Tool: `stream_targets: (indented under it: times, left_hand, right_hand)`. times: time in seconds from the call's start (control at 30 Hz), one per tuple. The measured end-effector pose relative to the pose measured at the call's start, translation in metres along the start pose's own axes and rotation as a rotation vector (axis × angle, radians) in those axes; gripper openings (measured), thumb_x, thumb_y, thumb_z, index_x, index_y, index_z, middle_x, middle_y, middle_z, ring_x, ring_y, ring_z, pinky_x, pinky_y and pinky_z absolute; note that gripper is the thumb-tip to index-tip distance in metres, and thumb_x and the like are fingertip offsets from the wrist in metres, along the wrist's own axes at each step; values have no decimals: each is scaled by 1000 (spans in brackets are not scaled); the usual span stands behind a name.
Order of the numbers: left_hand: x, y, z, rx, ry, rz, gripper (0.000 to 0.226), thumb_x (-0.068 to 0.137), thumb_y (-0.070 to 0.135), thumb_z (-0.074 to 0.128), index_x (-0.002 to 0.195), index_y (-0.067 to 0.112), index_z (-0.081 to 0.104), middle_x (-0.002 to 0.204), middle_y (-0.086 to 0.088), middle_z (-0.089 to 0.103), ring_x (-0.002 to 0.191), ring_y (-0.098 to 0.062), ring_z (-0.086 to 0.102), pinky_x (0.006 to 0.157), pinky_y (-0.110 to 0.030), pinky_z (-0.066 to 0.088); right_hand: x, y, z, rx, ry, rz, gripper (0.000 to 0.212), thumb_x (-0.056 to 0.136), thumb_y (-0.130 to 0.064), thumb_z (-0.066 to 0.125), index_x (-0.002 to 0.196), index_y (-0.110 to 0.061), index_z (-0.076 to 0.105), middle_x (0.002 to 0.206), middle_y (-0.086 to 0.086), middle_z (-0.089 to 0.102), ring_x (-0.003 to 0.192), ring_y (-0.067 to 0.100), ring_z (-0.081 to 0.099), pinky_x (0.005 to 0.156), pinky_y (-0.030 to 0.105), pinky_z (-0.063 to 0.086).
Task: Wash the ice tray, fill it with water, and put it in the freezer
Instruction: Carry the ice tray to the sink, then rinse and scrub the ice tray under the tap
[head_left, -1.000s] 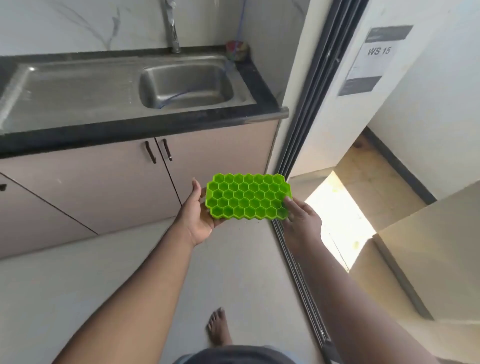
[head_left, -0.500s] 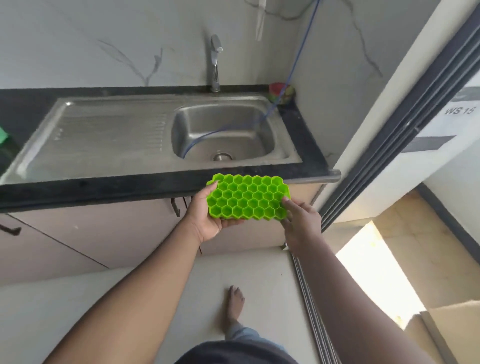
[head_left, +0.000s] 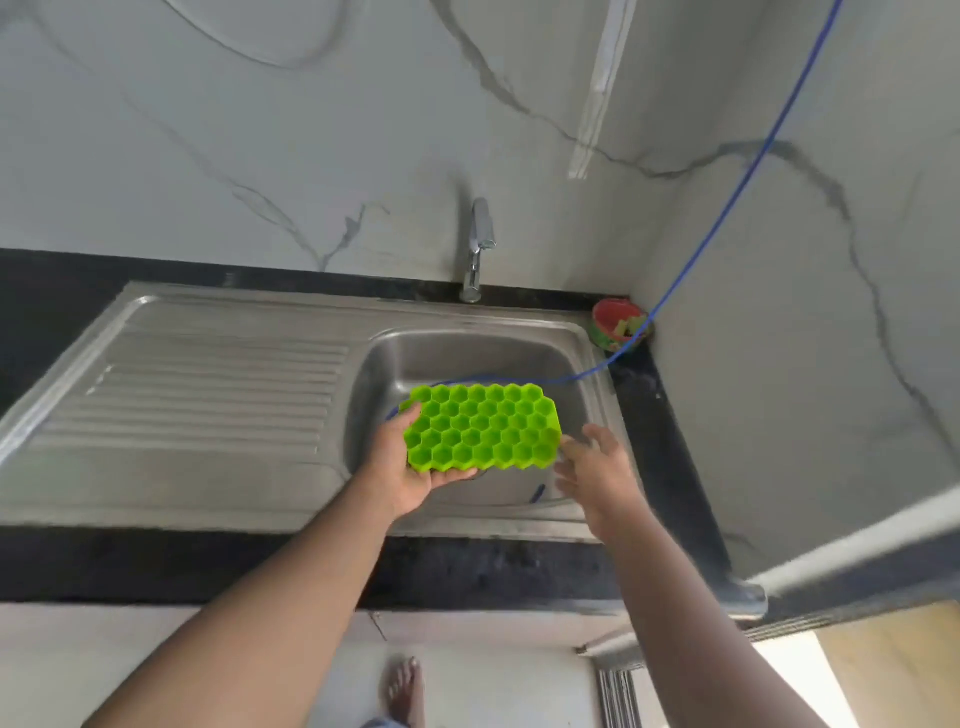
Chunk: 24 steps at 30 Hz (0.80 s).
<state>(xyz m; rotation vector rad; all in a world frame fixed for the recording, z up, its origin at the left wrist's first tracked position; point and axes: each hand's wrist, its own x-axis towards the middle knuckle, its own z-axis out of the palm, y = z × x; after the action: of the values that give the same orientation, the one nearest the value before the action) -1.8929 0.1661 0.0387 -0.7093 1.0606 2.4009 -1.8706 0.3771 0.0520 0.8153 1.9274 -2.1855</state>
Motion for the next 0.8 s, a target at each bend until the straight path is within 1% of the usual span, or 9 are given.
stream_targets:
  times: [0.07,0.1,0.13,0.23,0.3,0.4,0.63,0.7,0.8]
  left_hand:
    - [22,12,8,-53,21,26,39,101,42,39,119,15,61,113,-15,67,93,-35,66,73,-53,52]
    - [33,19,12,-71,19,39,40,102,42,38,121,15,60,115,-14,67,95,-34,66,75,-53,51]
    - [48,31,19,-77,14,44,40,102,42,37,122,15,59,117,-15,66,96,-34,65,75,-52,50]
    - [77,61,30,-17,15,51,40,101,43,41,121,13,59,123,-18,64,99,-35,64,75,-54,51]
    - [100,76,31,16,33,41,42,100,43,44,125,12,58,125,-19,63,104,-37,64,75,-54,51]
    - [132,86,28,33,42,4,42,99,41,48,127,11,58,125,-19,64,107,-38,63,75,-54,52]
    - [192,86,21,12,161,-23,37,96,39,54,120,13,61,112,-16,71,98,-34,68,74,-50,54]
    - [205,88,22,-2,179,-25,36,95,39,54,119,14,62,111,-14,72,98,-33,68,74,-48,55]
    - [220,92,20,-35,171,-33,30,95,39,53,111,16,65,104,-10,74,97,-29,69,84,-46,52]
  right_hand:
    - [22,-12,6,-343,-17,-81,65,92,-20,62,148,-14,30,121,2,54,108,18,57,88,30,44]
    - [26,-21,10,-446,-31,-137,68,92,-22,63,150,-13,29,137,4,48,125,20,48,101,32,39]
    - [37,-33,19,-518,-43,-200,66,92,-23,63,148,-12,31,144,5,44,132,20,43,107,34,35]
    - [52,-64,45,-638,-92,-411,42,93,-17,59,134,-18,51,125,-2,58,119,16,53,101,34,39]
    - [78,-77,67,-748,-120,-515,39,94,-20,56,133,-22,52,131,3,57,123,22,52,99,32,39]
    - [124,-89,102,-898,-150,-496,52,100,-28,48,148,-13,34,154,10,35,143,24,29,111,29,24]
    - [234,-89,157,-889,-301,-320,51,104,-24,34,152,-11,22,160,9,20,148,25,9,115,29,11]
    - [252,-93,168,-802,-318,-294,46,105,-23,32,149,-10,29,156,12,27,147,29,11,113,30,15]
    - [275,-89,182,-802,-307,-314,43,105,-22,33,144,-4,37,152,19,31,142,33,23,106,28,20]
